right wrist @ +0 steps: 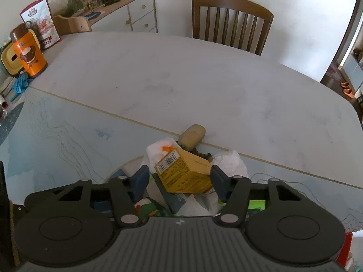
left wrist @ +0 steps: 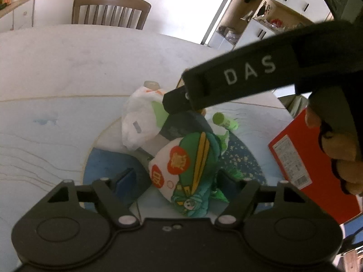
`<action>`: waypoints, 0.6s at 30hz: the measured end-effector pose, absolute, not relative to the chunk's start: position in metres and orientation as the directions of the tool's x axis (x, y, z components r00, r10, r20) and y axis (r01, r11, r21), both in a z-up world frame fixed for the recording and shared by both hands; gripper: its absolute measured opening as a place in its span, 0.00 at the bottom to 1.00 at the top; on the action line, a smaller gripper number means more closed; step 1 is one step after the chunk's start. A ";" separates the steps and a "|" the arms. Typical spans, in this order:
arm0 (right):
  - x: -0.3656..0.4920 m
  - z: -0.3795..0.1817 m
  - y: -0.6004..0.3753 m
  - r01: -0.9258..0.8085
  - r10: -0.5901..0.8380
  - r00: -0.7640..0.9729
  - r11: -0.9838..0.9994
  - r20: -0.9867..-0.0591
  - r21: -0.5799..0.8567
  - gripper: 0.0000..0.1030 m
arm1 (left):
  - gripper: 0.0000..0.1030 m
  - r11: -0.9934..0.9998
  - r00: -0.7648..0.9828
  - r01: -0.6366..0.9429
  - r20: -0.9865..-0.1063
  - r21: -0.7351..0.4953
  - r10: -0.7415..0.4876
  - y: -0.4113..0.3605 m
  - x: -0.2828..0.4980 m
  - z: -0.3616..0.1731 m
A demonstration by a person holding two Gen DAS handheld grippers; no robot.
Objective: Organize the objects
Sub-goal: 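Close right tool on the yellow box while left tool reaches toward the pile, then grasp the green cartoon plush with left tool while right tool lifts yellow box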
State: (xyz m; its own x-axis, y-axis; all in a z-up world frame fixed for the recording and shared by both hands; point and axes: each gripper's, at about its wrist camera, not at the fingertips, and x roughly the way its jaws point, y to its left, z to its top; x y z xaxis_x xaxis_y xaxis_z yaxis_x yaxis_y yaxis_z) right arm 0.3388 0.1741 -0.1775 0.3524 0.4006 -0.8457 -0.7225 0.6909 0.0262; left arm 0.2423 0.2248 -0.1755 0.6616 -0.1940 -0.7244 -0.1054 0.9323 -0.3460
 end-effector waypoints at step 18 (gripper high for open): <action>0.341 -0.162 0.149 -0.669 0.415 0.416 0.743 -0.809 0.038 0.35 | 0.49 0.904 0.674 -0.117 -0.702 -0.411 -0.232 0.231 0.234 -0.166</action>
State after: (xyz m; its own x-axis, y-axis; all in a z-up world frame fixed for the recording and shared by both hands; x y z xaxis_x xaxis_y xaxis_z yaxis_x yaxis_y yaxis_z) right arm 0.3406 0.1488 -0.1615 0.4155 0.4153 -0.8092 -0.6686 0.7426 0.0378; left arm 0.2341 0.2315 -0.1660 0.6737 -0.2317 -0.7017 -0.1172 0.9041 -0.4110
